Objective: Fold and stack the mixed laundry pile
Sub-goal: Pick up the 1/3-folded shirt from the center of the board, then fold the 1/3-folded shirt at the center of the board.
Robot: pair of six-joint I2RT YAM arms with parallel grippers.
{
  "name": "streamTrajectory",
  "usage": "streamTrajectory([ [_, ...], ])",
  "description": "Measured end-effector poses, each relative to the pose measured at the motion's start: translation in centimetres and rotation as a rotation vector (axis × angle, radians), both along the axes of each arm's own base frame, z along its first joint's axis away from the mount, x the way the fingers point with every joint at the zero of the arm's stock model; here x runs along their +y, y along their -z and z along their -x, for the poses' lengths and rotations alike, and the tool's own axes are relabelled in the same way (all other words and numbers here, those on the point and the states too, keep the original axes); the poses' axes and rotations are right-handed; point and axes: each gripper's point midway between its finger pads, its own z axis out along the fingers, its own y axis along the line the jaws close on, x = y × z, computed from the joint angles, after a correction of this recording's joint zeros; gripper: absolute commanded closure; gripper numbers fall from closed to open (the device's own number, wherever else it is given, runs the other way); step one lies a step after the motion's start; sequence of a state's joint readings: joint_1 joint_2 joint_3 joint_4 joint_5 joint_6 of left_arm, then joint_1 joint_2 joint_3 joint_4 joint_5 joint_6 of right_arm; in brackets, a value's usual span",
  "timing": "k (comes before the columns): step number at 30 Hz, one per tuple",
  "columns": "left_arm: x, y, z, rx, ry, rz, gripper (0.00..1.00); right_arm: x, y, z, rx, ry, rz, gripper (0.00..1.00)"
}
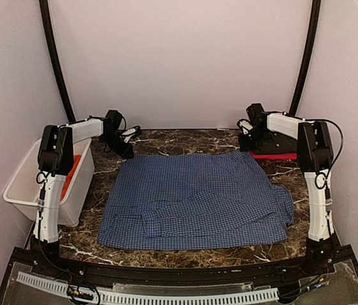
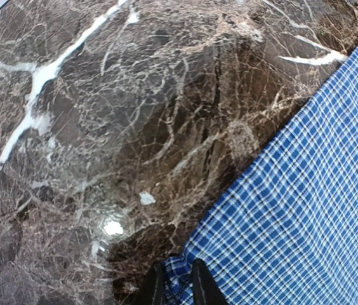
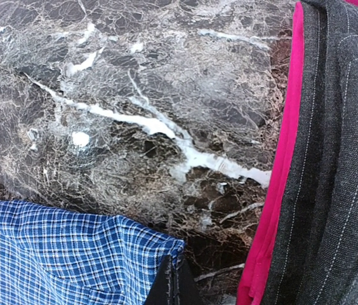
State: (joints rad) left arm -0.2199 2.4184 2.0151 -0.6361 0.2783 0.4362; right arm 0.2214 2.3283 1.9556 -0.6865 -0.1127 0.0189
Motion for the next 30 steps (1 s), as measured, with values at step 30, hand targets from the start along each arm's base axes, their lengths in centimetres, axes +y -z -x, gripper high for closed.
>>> streamTrajectory([
  [30, 1.3, -9.4, 6.5, -0.275, -0.08, 0.044, 1.0, -0.8, -9.4, 6.1, -0.147, 0.007, -0.081, 1.0],
])
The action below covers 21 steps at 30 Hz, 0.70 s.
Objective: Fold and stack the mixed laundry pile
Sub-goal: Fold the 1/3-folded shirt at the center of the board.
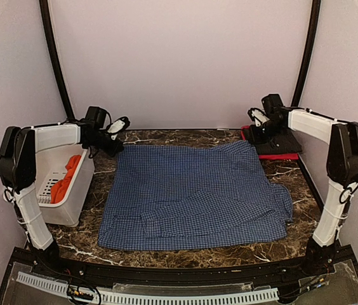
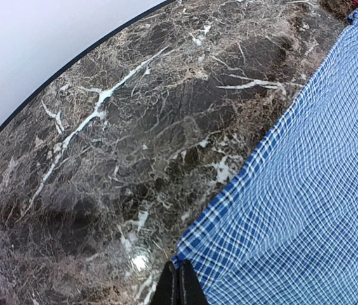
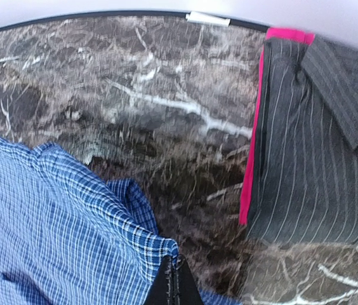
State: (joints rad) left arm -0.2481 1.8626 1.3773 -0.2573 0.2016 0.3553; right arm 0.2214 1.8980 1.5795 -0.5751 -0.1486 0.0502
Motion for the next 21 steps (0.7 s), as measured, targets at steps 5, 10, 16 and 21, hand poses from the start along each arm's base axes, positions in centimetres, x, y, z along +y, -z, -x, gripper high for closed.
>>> streamTrajectory([
  [5, 0.3, -0.5, 3.3, 0.002, -0.005, -0.028, 1.0, -0.3, 0.6, 2.7, 0.028, 0.004, -0.015, 1.0],
  [10, 1.0, -2.7, 5.7, -0.03, -0.003, -0.035, 1.0, -0.4, -1.1, 5.4, 0.001, 0.004, -0.047, 1.0],
  [16, 1.3, -2.8, 8.2, -0.027, 0.049, -0.086, 1.0, 0.1, -2.3, 8.0, -0.023, -0.009, -0.067, 1.0],
  [21, 1.0, -0.4, 11.3, 0.008, 0.121, -0.16, 1.0, 0.3, -1.1, 10.9, 0.01, -0.018, -0.066, 1.0],
])
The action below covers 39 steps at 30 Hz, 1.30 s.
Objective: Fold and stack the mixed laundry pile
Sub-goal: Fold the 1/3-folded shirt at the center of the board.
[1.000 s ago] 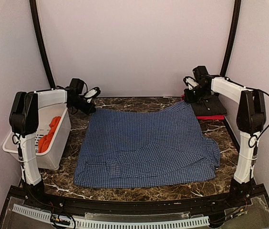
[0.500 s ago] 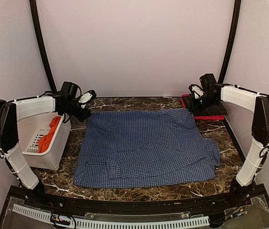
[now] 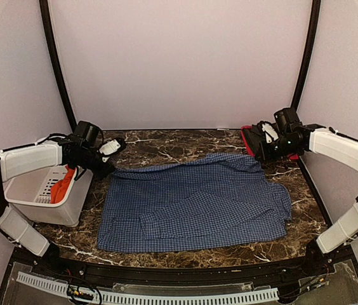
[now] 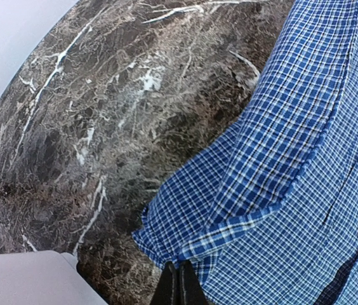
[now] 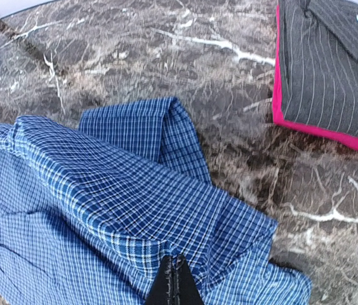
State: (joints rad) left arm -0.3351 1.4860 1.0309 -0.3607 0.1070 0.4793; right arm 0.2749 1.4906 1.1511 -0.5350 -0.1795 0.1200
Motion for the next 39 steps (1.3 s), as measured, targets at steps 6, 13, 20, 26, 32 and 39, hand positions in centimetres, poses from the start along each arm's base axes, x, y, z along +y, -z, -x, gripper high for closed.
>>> streamTrajectory([
  [6, -0.3, 1.4, 3.1, 0.017, 0.049, -0.071, 1.0, -0.7, 0.9, 2.5, 0.044, 0.04, 0.001, 1.0],
  [13, -0.8, 3.4, 5.7, 0.041, 0.106, -0.179, 1.0, -1.2, 2.7, 5.9, 0.122, 0.103, -0.031, 1.0],
  [20, -0.6, 5.0, 6.4, 0.089, 0.126, -0.23, 1.0, -1.4, 5.3, 7.8, 0.212, 0.137, -0.021, 1.0],
  [26, -0.4, 5.3, 6.7, 0.097, 0.129, -0.248, 1.0, -0.9, 6.7, 8.7, 0.263, 0.142, 0.023, 1.0],
  [32, -0.3, 5.5, 7.0, 0.105, 0.135, -0.251, 0.89, 0.1, 8.2, 10.1, 0.324, 0.132, 0.069, 0.91],
  [39, -0.8, 3.8, 8.2, 0.134, 0.14, -0.203, 0.61, -0.9, 6.4, 10.5, 0.299, 0.185, 0.082, 0.65],
])
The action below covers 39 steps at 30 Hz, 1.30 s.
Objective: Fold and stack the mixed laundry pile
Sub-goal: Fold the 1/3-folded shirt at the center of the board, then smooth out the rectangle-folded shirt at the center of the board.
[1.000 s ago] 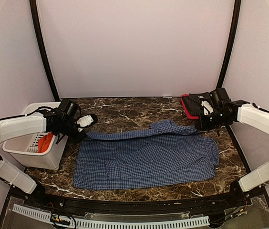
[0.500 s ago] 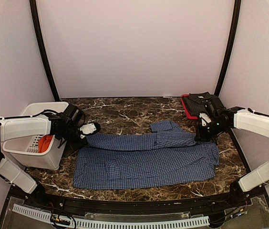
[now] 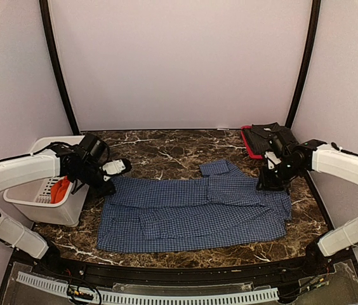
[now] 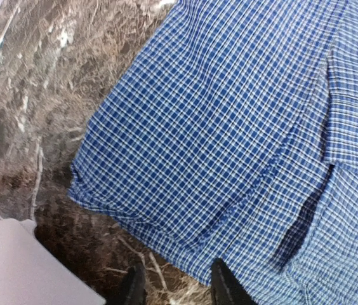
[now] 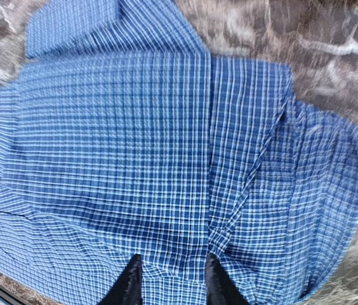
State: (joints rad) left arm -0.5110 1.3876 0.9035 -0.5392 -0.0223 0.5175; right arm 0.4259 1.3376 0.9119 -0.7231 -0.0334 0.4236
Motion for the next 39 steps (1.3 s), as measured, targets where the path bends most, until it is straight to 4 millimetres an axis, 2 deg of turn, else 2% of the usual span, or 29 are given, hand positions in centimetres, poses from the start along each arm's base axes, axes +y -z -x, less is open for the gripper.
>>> streamTrajectory([
  [5, -1.0, -6.5, -0.9, -0.133, 0.0, 0.108, 0.6, 0.5, -4.3, -2.1, -0.121, -0.004, -0.022, 0.64],
  [7, -1.4, -8.0, -1.4, -0.166, -0.003, 0.133, 0.61, 1.1, -5.0, -2.8, -0.135, -0.022, -0.04, 0.66],
  [8, -1.6, -8.1, -1.5, -0.164, -0.004, 0.138, 0.62, 1.4, -5.0, -3.0, -0.132, -0.029, -0.047, 0.66],
  [10, -2.0, -7.1, -1.6, -0.135, -0.003, 0.127, 0.62, 1.9, -4.0, -3.2, -0.105, -0.035, -0.057, 0.63],
  [14, -2.9, -2.9, -1.3, -0.029, 0.0, 0.062, 0.62, 1.8, -1.3, -1.8, -0.035, -0.007, -0.074, 0.62],
  [17, -2.9, 0.1, -0.3, 0.046, 0.0, 0.015, 0.61, 1.2, 1.1, -0.2, 0.03, 0.033, -0.072, 0.63],
  [20, -2.7, 2.0, 1.0, 0.098, 0.011, -0.017, 0.6, 1.0, 2.4, 0.2, 0.07, 0.061, -0.064, 0.65],
  [25, -2.6, 2.7, 1.7, 0.114, 0.026, -0.03, 0.6, 1.1, 3.3, -0.1, 0.089, 0.081, -0.058, 0.65],
  [31, -2.5, 3.2, 2.0, 0.125, 0.037, -0.043, 0.62, 0.9, 3.5, -0.1, 0.092, 0.095, -0.054, 0.61],
  [39, -2.2, 4.9, 2.2, 0.169, 0.05, -0.084, 0.63, 0.2, 4.5, 1.1, 0.127, 0.122, -0.057, 0.62],
])
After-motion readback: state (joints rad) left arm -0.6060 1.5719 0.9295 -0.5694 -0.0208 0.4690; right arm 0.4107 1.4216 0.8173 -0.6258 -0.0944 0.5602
